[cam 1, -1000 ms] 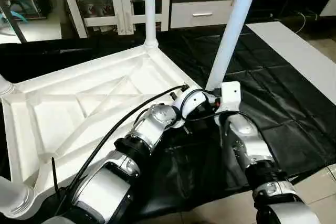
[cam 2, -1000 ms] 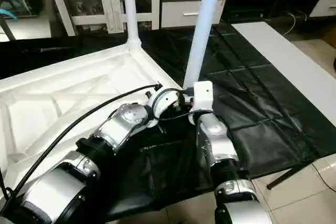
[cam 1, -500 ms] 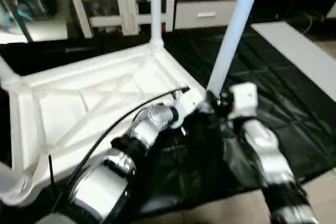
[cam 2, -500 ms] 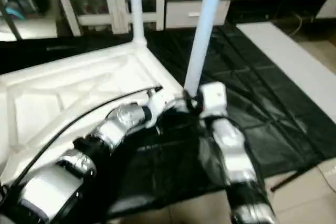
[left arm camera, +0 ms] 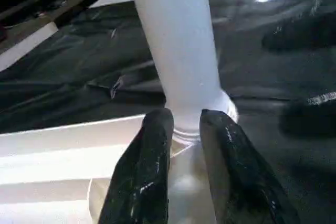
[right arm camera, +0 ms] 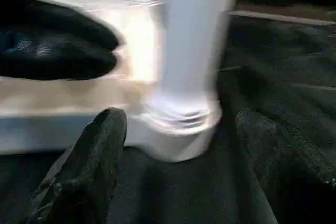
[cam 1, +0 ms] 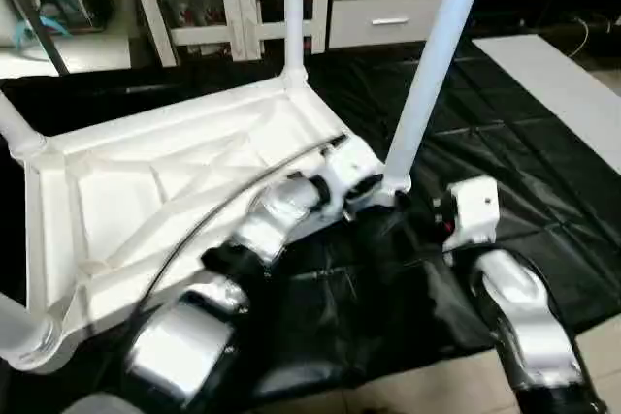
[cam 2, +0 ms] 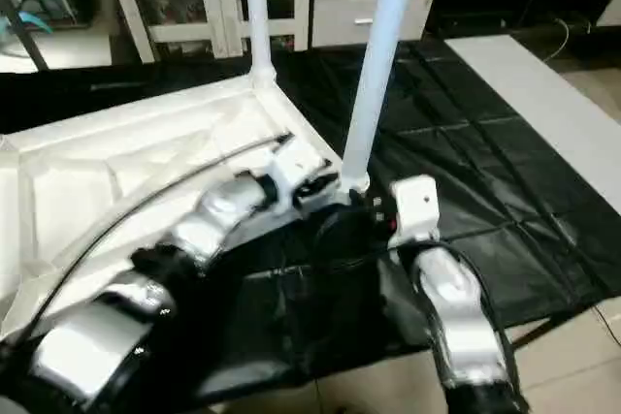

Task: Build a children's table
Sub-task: Rotate leg to tighten

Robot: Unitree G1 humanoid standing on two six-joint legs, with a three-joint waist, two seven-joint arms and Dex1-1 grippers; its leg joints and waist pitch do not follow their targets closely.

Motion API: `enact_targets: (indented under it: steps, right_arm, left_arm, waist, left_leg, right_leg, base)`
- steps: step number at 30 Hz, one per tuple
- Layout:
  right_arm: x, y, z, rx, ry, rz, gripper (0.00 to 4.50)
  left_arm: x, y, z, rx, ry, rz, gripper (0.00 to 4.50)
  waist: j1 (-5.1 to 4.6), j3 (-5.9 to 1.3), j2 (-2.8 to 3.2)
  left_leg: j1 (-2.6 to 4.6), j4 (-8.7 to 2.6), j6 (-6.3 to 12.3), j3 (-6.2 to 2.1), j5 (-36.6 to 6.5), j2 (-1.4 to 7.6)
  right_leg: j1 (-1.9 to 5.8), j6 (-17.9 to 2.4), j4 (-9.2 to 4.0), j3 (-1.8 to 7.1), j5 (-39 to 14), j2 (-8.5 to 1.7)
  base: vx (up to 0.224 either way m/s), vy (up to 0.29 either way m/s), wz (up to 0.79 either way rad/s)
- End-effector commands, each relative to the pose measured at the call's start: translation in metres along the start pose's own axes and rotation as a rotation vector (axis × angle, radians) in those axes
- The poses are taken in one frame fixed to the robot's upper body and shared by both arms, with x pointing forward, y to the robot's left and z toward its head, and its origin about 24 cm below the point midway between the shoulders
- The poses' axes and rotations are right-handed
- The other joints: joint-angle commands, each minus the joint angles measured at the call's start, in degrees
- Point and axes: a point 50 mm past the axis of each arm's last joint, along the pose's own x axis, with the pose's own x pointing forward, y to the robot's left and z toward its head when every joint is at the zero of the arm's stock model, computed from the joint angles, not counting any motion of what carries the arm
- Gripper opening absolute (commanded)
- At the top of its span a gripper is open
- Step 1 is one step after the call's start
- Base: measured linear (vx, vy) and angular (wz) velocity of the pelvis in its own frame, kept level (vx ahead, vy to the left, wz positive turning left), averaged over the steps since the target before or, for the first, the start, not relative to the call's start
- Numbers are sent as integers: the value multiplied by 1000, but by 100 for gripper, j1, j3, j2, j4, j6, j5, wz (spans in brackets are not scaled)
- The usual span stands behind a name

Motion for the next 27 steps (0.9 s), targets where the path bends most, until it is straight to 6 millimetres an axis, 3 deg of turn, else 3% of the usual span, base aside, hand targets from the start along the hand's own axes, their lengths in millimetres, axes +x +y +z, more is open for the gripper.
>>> enact_targets:
  steps: [1,2,3,6,7,9,10,12,13,14,16,21,27]
  right_arm:
    - [-6,23,12,33,-17,256,364]
    - [-7,25,13,40,-16,281,364]
    - [-10,29,15,57,-13,333,364]
    - [-24,42,20,53,27,539,364]
    - [-27,44,21,53,42,581,364]
    - [-32,45,19,62,80,629,364]
    - [-32,45,19,62,81,630,364]
    - [-32,45,18,55,89,635,364]
    - [-32,45,17,47,99,636,364]
    - [-32,45,16,45,105,638,364]
    - [-31,44,16,35,125,634,364]
    - [-30,42,15,29,141,616,364]
    - [-29,41,13,14,156,595,364]
  left_arm:
    - [-21,-5,-6,-59,9,-139,143]
    - [-24,-5,-7,-64,13,-151,143]
    - [-30,-5,-9,-73,21,-172,143]
    - [-65,-4,-16,-90,81,-268,143]
    - [-76,-5,-18,-98,110,-301,143]
    - [-98,-6,-25,-102,200,-351,143]
    - [-99,-6,-25,-102,204,-353,143]
    - [-103,-5,-28,-97,233,-346,143]
    - [-108,-3,-31,-82,265,-330,143]
    - [-111,-1,-34,-79,296,-313,143]
    - [-119,6,-43,-77,391,-231,143]
    - [-116,14,-49,-55,442,-124,143]
    - [-92,31,-50,17,451,68,143]
  waist:
    - [55,-359,-117]
    - [56,-367,-109]
    - [36,-367,-74]
    - [57,-340,-59]
    - [36,-318,-79]
    - [41,-300,-40]
    - [32,-291,-43]
    - [41,-287,-35]
    - [37,-294,-110]
    - [65,-290,-77]
    - [44,-302,-94]
    - [22,-301,-135]
    - [28,-300,-141]
  left_leg:
    - [90,-400,902,-148,-745,344]
    - [105,-401,892,-152,-729,356]
    - [125,-398,878,-136,-730,349]
    - [157,-463,611,-157,-963,391]
    - [163,-485,515,-143,-1084,384]
    - [198,-506,303,-143,-1331,373]
    - [184,-528,190,-149,-1394,368]
    - [242,-520,31,-126,-1576,346]
    - [234,-513,12,-120,-1581,343]
    - [221,-528,-36,-137,-1550,350]
    - [170,-530,-67,-157,-1410,335]
    - [166,-515,-74,-158,-1545,316]
    - [165,-503,-104,-183,-1696,306]
  right_leg:
    - [316,-1416,-273,160,-764,-242]
    - [325,-1434,-248,160,-699,-241]
    - [266,-1433,-254,164,-654,-203]
    - [280,-1414,-236,170,-773,-202]
    - [257,-1367,-253,176,-870,-180]
    - [223,-1303,-273,185,-1130,-179]
    - [234,-1232,-284,191,-1256,-177]
    - [173,-1165,-323,210,-1424,-172]
    - [179,-1135,-327,211,-1448,-173]
    - [194,-1082,-321,224,-1510,-199]
    - [229,-975,-292,218,-1404,-190]
    - [224,-891,-327,223,-1634,-207]
    - [217,-723,-392,218,-2052,-213]
  base:
    - [0,0,0]
    - [0,0,0]
    - [0,0,0]
    - [0,0,0]
    - [0,0,0]
    - [0,0,0]
    - [0,0,0]
    - [0,0,0]
    - [0,0,0]
    - [0,0,0]
    - [0,0,0]
    - [0,0,0]
    - [0,0,0]
